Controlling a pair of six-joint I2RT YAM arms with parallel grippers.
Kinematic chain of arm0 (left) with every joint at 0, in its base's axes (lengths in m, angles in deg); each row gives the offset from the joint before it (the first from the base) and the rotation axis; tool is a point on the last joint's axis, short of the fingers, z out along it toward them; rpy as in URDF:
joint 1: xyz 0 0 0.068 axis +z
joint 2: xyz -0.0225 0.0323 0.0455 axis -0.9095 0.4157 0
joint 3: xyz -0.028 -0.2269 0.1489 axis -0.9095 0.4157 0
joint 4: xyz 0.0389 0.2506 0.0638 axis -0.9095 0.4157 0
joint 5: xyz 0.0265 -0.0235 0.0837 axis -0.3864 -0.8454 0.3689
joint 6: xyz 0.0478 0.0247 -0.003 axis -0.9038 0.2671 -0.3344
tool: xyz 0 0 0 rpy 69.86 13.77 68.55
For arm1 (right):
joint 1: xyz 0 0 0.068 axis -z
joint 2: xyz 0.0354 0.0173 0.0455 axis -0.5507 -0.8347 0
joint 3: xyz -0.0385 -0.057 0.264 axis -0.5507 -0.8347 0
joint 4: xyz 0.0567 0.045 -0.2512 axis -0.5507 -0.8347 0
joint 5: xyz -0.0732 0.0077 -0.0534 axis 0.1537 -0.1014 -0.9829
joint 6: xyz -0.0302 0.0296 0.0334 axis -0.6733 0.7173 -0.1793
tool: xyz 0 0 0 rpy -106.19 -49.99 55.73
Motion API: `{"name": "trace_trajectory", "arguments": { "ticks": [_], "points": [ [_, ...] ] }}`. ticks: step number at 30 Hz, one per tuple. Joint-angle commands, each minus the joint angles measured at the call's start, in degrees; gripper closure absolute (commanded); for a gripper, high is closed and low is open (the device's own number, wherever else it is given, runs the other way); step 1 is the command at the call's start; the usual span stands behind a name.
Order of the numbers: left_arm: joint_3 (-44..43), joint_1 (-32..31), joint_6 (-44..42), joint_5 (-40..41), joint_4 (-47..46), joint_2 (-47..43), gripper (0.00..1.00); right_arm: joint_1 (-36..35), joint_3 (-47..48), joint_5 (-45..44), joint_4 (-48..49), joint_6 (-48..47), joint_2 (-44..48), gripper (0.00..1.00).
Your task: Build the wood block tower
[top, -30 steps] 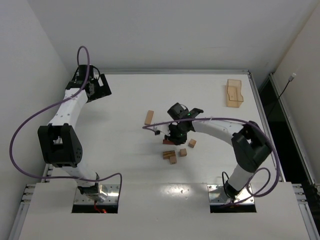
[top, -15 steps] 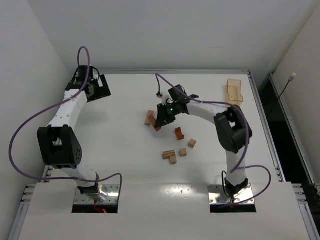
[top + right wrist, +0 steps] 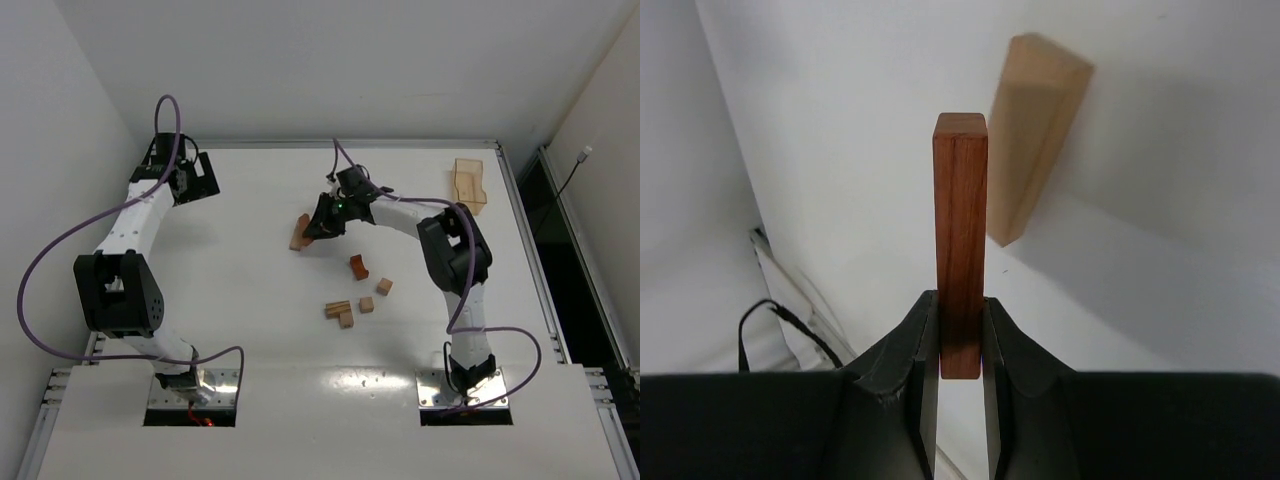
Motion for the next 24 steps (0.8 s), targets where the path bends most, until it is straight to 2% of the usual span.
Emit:
{"name": "trace_trajectory", "arguments": {
  "ticks": [1,15,17,18,20,21,24],
  "points": [
    [0.31,0.91,0.00,0.52,-0.26,-1.81,0.01,1.18,-0.53,-3.52,1.80,4.55,0.40,1.00],
    [-0.83,0.91,0.53,1.05,-1.41,-0.22,0.01,1.97,-1.77,-1.94,1.53,8.07,-4.08,0.99],
    [-0.83,0.91,1.06,1.05,-0.88,0.30,0.01,1.97,-1.24,-1.42,1.53,8.68,-4.61,0.92],
    [-0.83,0.91,1.06,1.05,-0.88,0.30,0.01,1.97,-1.24,-1.41,1.53,8.68,-4.61,0.83],
    [-0.83,0.91,1.06,1.05,-0.88,0.30,0.01,1.97,-1.24,-1.41,1.53,8.68,-5.14,0.72],
    [-0.83,0.91,1.06,1.05,-0.88,0.30,0.01,1.97,-1.24,-1.41,1.53,8.68,-5.14,0.60],
    [-0.31,0.91,1.68,0.35,-0.88,0.30,0.01,1.97,-1.24,-1.41,1.53,8.68,-5.14,0.42]
  ]
}}
